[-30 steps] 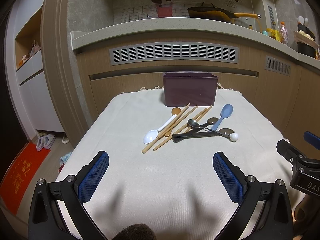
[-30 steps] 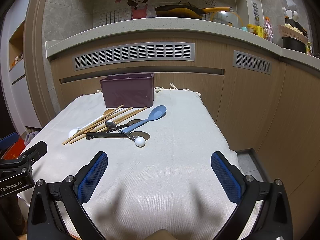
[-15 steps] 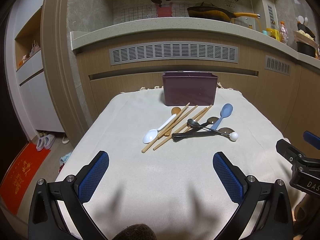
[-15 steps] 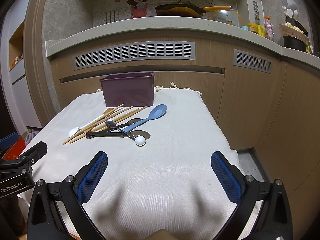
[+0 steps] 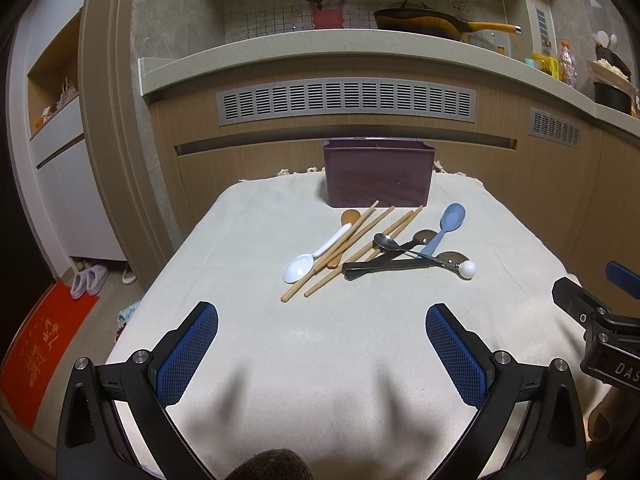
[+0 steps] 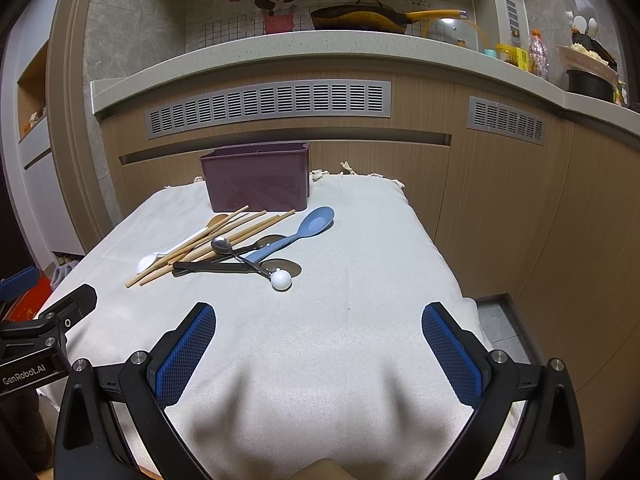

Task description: Organize utensils

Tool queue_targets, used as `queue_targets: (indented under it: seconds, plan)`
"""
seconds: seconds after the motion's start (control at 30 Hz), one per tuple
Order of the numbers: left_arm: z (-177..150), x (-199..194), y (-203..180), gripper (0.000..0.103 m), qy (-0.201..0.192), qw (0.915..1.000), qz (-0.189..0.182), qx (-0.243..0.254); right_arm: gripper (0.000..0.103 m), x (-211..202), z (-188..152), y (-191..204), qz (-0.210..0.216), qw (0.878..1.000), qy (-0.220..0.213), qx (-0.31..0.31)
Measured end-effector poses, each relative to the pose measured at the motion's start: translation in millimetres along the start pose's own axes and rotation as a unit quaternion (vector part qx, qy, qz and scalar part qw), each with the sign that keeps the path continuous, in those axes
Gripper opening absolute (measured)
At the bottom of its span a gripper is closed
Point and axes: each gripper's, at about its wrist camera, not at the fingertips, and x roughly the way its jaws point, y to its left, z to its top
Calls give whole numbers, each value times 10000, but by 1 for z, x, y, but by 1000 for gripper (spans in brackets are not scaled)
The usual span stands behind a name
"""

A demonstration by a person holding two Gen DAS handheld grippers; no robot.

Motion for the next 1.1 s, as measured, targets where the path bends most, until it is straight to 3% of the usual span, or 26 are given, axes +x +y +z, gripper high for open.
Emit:
queue_targets:
  seconds: [0.37, 0.6, 0.73, 0.9, 1.1]
  plan:
    - [10, 11, 4, 103, 161, 9998, -84, -15, 103, 8, 9, -2, -3, 10000, 14, -81]
    - [34, 37, 10, 103, 205, 9995, -229, 30, 103, 27, 28, -5, -70, 9997, 12, -246]
    - [48, 55, 13, 103, 276, 9989, -358, 98, 102, 47, 41, -5, -102, 9993, 88, -357]
    - [65, 91, 17, 103, 698, 9946, -737, 195, 102, 80, 63, -4, -98, 9986, 238, -452]
    - [77, 126, 27, 103, 889, 9928, -655, 457, 102, 136, 89, -2, -74, 9969, 662, -412]
